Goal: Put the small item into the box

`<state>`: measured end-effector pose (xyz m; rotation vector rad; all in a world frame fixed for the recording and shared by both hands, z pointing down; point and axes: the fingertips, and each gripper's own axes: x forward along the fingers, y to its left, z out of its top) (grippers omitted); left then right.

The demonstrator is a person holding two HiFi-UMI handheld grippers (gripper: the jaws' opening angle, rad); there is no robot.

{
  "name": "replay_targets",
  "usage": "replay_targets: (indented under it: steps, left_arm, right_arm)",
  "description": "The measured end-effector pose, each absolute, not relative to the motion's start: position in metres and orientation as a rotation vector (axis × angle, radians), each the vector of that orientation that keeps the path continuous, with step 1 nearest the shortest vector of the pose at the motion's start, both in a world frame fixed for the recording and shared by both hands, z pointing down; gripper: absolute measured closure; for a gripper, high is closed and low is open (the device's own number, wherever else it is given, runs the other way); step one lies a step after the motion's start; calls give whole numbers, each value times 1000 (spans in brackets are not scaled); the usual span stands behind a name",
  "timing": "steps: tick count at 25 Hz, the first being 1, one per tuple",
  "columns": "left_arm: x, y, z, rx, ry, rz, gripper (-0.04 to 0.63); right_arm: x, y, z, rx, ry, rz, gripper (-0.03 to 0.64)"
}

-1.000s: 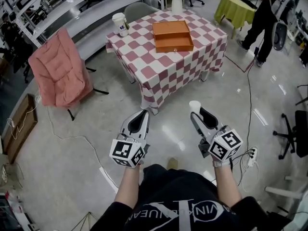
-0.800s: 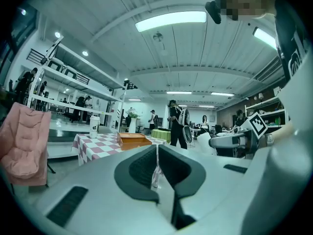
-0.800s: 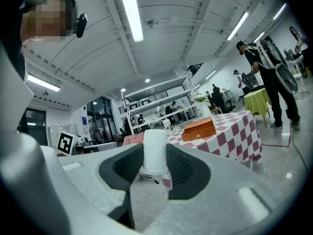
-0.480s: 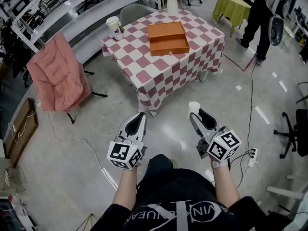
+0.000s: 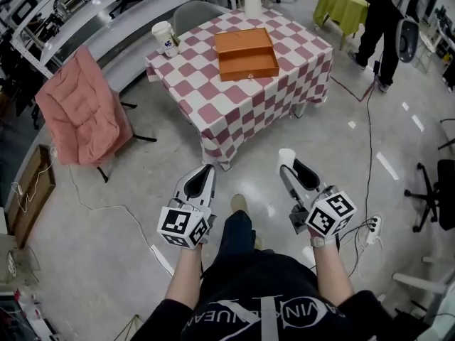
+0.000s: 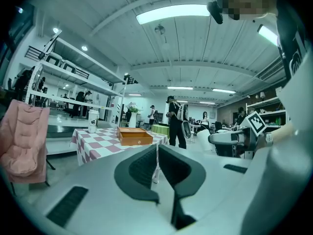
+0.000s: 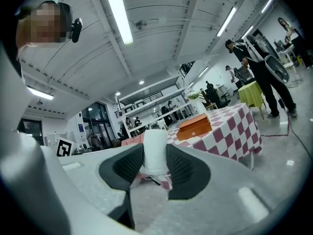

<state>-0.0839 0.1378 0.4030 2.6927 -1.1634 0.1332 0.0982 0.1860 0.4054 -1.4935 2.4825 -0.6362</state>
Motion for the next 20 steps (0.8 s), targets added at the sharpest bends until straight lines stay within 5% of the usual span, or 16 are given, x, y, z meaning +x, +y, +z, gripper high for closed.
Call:
replay_targets:
  steps: [20]
  left_arm:
    - [-45,23,409,2703,-1060,92,577]
  right_arm:
    - [123,80,401,-1546,2488,-625,476]
